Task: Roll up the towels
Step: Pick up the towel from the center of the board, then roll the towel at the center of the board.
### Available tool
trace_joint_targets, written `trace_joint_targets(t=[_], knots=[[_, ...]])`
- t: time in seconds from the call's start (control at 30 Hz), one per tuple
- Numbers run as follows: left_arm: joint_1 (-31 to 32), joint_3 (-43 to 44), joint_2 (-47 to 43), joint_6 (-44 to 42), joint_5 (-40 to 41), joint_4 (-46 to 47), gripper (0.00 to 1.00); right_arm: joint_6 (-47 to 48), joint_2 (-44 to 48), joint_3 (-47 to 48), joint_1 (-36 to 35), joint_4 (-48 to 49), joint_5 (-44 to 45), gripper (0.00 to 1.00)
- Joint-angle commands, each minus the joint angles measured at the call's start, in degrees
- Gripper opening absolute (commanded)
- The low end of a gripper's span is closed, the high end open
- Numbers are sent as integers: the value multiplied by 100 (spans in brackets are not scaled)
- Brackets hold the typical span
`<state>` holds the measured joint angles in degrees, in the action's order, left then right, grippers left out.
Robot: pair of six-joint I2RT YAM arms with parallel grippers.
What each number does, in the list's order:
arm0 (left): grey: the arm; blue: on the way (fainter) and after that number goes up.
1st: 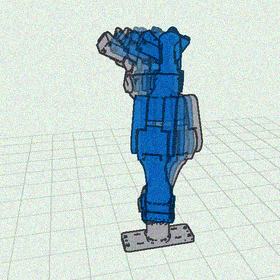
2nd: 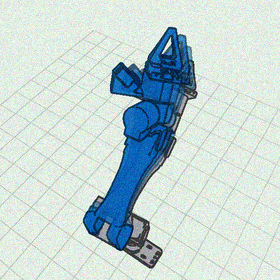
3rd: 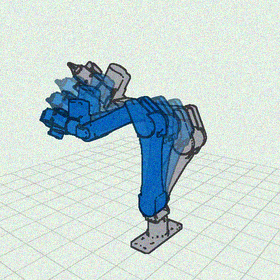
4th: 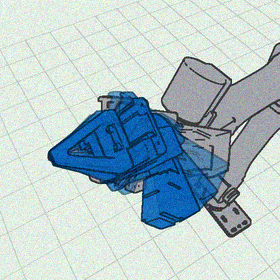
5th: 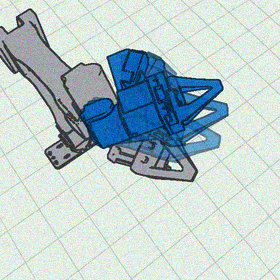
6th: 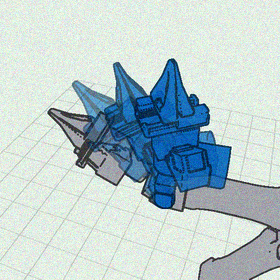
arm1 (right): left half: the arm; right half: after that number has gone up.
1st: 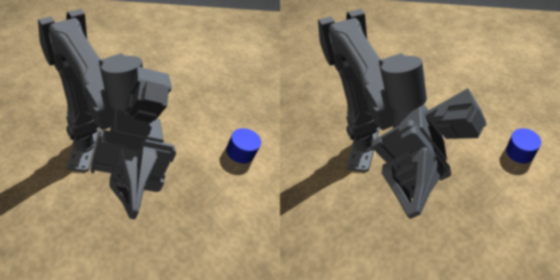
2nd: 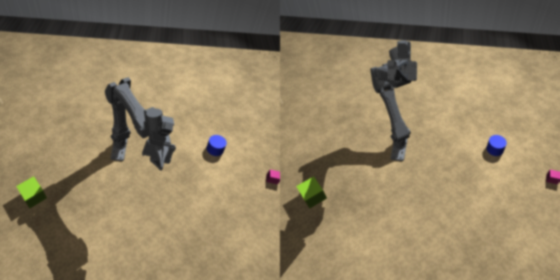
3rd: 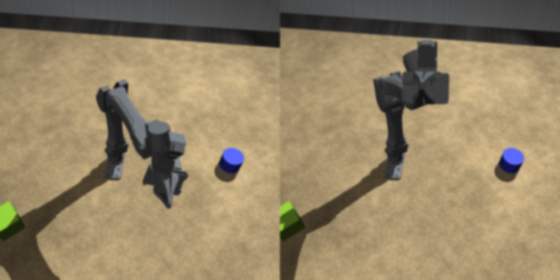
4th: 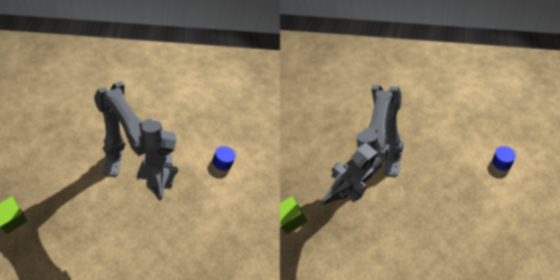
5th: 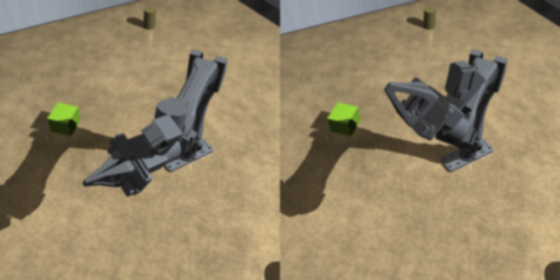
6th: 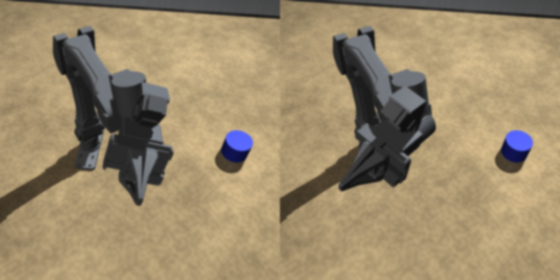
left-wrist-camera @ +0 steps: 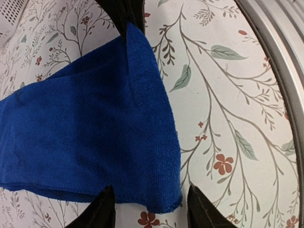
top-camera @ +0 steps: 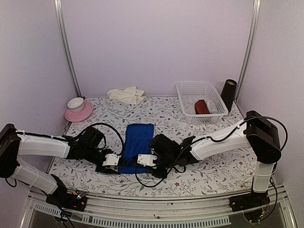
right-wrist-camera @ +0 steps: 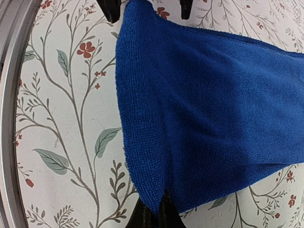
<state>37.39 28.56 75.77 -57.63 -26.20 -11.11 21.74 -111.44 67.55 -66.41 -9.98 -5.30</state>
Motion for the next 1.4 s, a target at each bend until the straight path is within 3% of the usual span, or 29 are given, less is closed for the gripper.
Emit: trace_joint_targets(t=[0.0, 0.07, 0.17, 0.23, 0.37, 0.8, 1.37], knots=[[67, 42, 76, 149, -127, 93, 51, -160, -123, 127, 80, -146, -161, 2], [67, 121, 191, 148, -199, -33, 46, -169, -102, 127, 91, -145, -157, 2], [65, 205, 345, 151, -225, -153, 27, -178, -78, 127, 119, -145, -153, 3], [61, 222, 373, 130, -260, -216, 22, -172, -71, 127, 129, -152, -155, 3], [41, 239, 329, 146, -293, -262, 0, -155, -63, 123, 137, -170, -163, 3], [-474, 772, 600, -146, -881, -1296, 0, -28, 182, 487, 355, -467, -998, 3], [-897, 1260, 1406, 118, -940, -1192, 0, -88, -333, 937, 805, -888, -1408, 6]])
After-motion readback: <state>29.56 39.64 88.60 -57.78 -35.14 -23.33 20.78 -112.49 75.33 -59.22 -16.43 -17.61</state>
